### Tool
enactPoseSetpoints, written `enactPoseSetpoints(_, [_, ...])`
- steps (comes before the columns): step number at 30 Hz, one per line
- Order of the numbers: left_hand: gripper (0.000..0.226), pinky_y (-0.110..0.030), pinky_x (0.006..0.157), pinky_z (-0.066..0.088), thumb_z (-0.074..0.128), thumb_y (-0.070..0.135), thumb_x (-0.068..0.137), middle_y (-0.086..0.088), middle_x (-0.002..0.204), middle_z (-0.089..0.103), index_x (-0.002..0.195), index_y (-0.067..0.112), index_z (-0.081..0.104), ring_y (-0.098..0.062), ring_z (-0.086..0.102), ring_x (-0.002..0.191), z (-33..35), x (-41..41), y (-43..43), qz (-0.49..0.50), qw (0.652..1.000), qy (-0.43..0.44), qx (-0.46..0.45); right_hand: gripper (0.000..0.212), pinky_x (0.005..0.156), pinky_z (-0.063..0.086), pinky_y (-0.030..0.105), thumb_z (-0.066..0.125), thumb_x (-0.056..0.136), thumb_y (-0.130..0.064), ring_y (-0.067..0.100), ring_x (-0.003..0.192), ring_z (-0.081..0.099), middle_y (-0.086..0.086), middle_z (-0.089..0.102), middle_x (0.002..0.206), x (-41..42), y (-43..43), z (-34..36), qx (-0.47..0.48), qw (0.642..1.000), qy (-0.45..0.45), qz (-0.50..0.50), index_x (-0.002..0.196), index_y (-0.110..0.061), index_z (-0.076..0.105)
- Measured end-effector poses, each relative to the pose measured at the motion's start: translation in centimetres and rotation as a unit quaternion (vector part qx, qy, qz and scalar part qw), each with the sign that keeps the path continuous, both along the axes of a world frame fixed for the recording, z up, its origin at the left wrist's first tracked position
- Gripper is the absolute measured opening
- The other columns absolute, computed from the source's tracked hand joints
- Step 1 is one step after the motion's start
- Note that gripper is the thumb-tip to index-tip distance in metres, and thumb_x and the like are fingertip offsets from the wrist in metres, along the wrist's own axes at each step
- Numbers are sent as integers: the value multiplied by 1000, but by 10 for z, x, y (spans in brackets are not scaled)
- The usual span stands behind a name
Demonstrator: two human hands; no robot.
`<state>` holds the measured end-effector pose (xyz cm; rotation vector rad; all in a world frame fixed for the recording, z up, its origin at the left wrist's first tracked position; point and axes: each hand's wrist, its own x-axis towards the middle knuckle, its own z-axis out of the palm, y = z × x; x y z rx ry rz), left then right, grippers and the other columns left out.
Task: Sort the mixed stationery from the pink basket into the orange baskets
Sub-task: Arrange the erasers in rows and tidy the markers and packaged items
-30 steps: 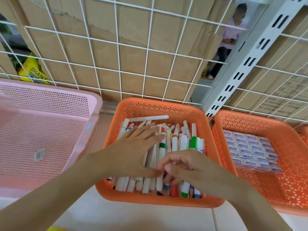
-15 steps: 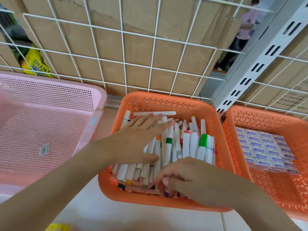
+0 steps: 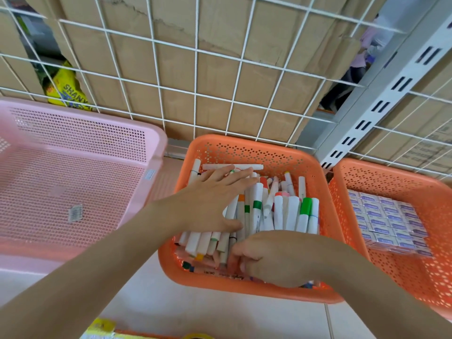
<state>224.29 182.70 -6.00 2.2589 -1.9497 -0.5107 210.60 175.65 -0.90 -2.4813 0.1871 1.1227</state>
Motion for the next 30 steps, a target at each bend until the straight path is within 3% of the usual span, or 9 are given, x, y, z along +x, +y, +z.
enactPoseSetpoints(3, [88,-38,115,-3,52,50,87,18,154,-16,146,38,-11,-12,-14,143,0,0,1,1,1000,0,-3,24,77,39,32,37,99,-19,19,90,49,-2,49,86,1,2,-1,6,1000,-6,-10,115,-11,54])
enactPoseSetpoints(7, [87,-38,115,-3,52,49,87,18,155,-15,146,39,-12,-13,-14,143,0,0,0,1,1000,1,-3,27,87,42,36,38,99,-20,23,101,51,7,55,108,-1,4,-4,-8,1000,-21,-10,119,-14,54])
enactPoseSetpoints(11, [86,-38,115,-4,51,49,88,16,155,-14,146,38,-11,-13,-14,143,0,0,0,-1,1000,-4,1,32,86,44,33,37,96,-13,17,95,52,-1,55,100,-2,4,-7,6,998,-47,-37,117,-21,58])
enactPoseSetpoints(17, [84,-38,115,-4,51,49,88,15,156,-12,146,38,-10,-12,-14,143,-1,1,-2,-3,1000,-7,8,25,80,49,30,35,94,-9,12,77,52,4,63,103,-8,0,-11,47,987,-92,-123,105,-21,55])
enactPoseSetpoints(20, [84,-38,116,-3,52,46,87,15,156,-10,146,42,-8,-12,-11,144,-2,1,-2,3,1000,1,2,14,82,48,35,40,94,-14,18,84,54,6,61,103,-5,2,-12,44,991,-71,-107,104,-19,49])
enactPoseSetpoints(24, [84,-38,115,-4,52,46,88,16,156,-12,145,43,-10,-13,-12,144,-2,1,-1,0,1000,-1,4,20,89,47,43,40,95,-14,31,102,57,14,61,112,2,4,-15,37,994,-32,-100,111,-9,51])
enactPoseSetpoints(27, [83,-38,115,-4,51,46,88,16,156,-12,144,44,-11,-13,-12,144,-3,1,-2,2,1000,-4,2,16,81,48,38,41,95,-16,29,93,58,13,61,107,4,5,-16,26,996,-27,-84,107,-9,49])
enactPoseSetpoints(30, [81,-38,115,-4,50,44,89,16,156,-12,145,44,-9,-14,-13,144,-3,1,-2,5,1000,1,0,3,59,39,24,41,95,-17,15,70,47,4,52,83,4,8,-14,19,996,-45,-76,96,-14,42])
